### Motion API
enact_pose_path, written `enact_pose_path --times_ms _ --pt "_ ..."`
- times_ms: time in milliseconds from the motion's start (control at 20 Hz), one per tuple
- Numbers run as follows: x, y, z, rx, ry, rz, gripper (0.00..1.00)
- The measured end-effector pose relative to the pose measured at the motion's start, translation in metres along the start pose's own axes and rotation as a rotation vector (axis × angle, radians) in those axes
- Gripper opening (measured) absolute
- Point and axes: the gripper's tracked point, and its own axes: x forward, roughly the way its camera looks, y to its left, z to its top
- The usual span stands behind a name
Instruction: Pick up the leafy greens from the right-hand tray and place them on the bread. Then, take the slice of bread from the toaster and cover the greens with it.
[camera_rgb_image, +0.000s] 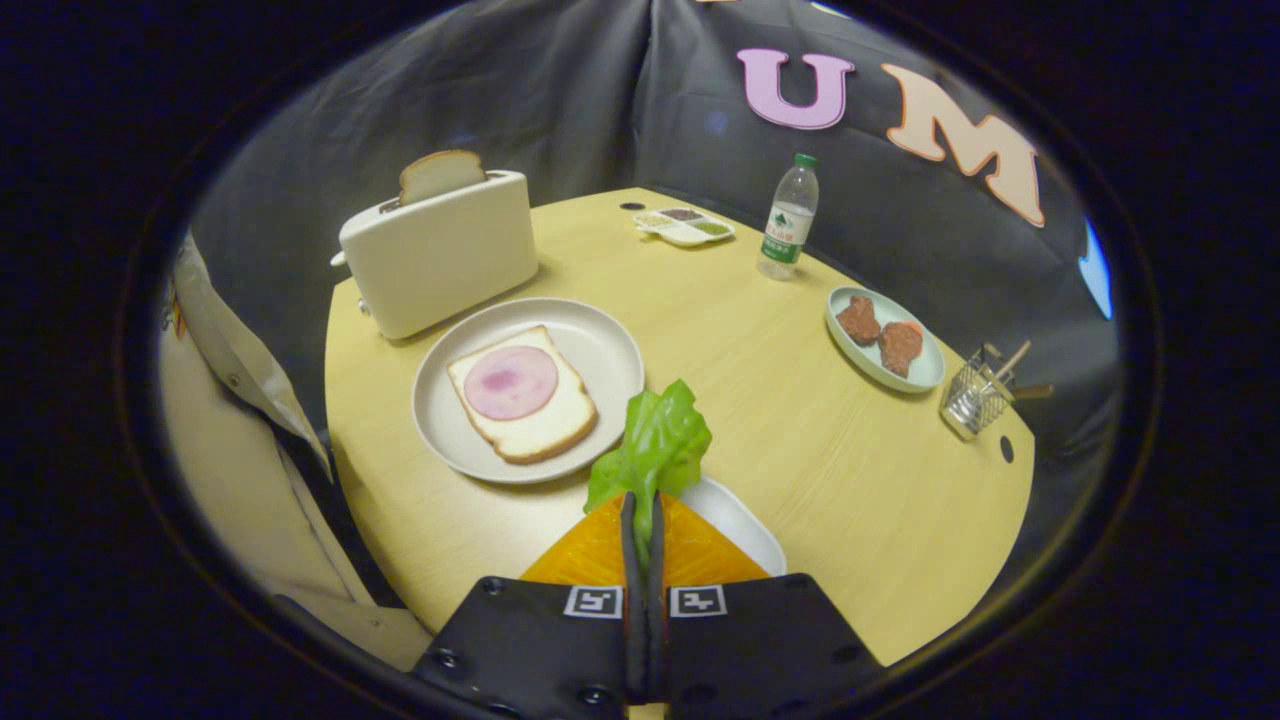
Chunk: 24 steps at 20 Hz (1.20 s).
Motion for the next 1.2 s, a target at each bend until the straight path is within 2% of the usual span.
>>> enact_pose_path --times_ms 450,1200 --pt "0.001 0.033 0.039 -0.058 -0.043 0.035 0.03" --pt "0.046 0.098 0.078 -0.125 -0.064 0.157 0.04"
